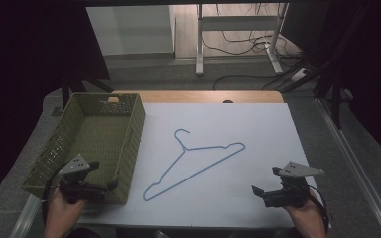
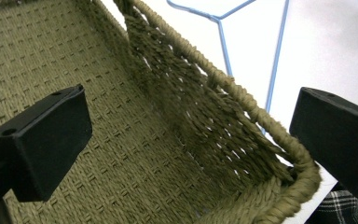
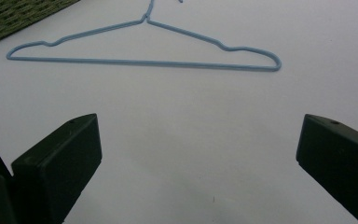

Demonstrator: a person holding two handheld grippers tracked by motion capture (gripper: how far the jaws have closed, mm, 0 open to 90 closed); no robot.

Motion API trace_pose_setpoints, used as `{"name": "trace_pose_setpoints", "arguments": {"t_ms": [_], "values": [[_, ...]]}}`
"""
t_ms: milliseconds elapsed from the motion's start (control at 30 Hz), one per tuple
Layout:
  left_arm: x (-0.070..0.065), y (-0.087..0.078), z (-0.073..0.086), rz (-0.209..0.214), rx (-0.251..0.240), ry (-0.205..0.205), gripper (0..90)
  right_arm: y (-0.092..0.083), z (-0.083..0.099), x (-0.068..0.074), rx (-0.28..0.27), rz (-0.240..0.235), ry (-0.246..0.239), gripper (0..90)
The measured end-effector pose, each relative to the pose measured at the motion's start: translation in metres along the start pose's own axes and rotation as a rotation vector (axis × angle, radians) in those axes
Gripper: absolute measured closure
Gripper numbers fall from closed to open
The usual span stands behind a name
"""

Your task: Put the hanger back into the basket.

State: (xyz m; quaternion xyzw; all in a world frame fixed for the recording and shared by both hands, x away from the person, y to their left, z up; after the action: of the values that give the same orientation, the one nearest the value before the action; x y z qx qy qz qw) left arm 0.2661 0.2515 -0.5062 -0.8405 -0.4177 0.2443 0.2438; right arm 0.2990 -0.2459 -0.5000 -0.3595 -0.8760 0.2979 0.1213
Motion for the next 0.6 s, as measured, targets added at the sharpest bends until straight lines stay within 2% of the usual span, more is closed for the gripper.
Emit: {"name": "trace_pose_setpoints", "arguments": {"t_ms": [367, 600], "values": [[0.0025, -0.0021, -0.0004, -0.006, -0.019, -0.001, 0.0, 0.0001, -0.0002, 0.0006, 0.005, 0.008, -0.009, 0.0], [0.0020, -0.0010, 0.0001, -0.006, -0.008, -0.008, 0.0, 0.0007, 0.0008, 0.0008, 0.016, 0.012, -0.012, 0.0]]}}
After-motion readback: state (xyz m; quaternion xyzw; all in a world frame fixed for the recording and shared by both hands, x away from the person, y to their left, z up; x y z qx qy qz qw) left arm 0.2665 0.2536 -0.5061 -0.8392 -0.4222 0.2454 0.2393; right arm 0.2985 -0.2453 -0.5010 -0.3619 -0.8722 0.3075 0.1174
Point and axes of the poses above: each handheld gripper's, and its own axes: y roughly forward along the jaws, z roughly out of its underside, x roughly to its left, the point moved 7 cm from there along y, roughly forward along the jaws, and after that the axes turned 4 degrees about -y, right-handed, at the moved point
